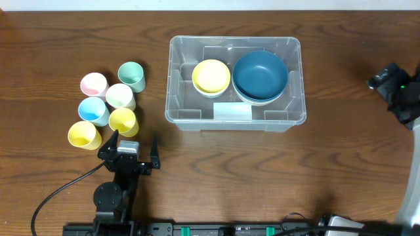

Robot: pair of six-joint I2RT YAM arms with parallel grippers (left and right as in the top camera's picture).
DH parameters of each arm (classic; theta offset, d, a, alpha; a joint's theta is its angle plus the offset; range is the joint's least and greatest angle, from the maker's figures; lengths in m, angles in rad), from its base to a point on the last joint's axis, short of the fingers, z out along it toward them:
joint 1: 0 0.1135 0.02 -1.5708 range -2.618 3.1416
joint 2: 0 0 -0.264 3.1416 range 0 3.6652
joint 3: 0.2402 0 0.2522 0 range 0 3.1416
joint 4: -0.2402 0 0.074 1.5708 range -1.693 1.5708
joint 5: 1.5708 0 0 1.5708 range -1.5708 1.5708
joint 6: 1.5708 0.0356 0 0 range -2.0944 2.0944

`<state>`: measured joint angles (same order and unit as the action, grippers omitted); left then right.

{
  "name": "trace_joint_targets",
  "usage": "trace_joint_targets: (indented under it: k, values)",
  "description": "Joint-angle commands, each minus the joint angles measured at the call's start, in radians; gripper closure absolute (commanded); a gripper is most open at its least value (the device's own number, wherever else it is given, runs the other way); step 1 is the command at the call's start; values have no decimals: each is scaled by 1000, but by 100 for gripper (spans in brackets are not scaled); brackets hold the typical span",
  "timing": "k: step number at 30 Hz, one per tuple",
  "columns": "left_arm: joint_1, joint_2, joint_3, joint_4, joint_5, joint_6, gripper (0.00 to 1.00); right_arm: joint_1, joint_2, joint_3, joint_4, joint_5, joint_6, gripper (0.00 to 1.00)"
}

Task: Pack container
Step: 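Open the right gripper and withdraw it to the right side, then move the left gripper to the yellow cup and grasp it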

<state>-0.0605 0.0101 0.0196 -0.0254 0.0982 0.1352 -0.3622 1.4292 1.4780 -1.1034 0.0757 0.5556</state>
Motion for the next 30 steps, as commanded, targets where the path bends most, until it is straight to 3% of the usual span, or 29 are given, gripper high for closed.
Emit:
trace_joint_targets:
  k: [1,9,15,22,30]
  values:
    - [5,-6,-16,-35,13,3,2,-72,75,5,-8,-18,64,1]
    - [5,-6,-15,-31,-3,0,2,-183,227,5,-18,-89,84,1]
    - [5,-3,55,-101,33,-111,2,-196,272,5,-16,-121,84,1]
    - [5,152,412,-375,29,-38,2,-196,275,5,-15,-121,84,1]
    - [5,584,930,-818,14,-39,2,-196,275,5,-15,-121,84,1]
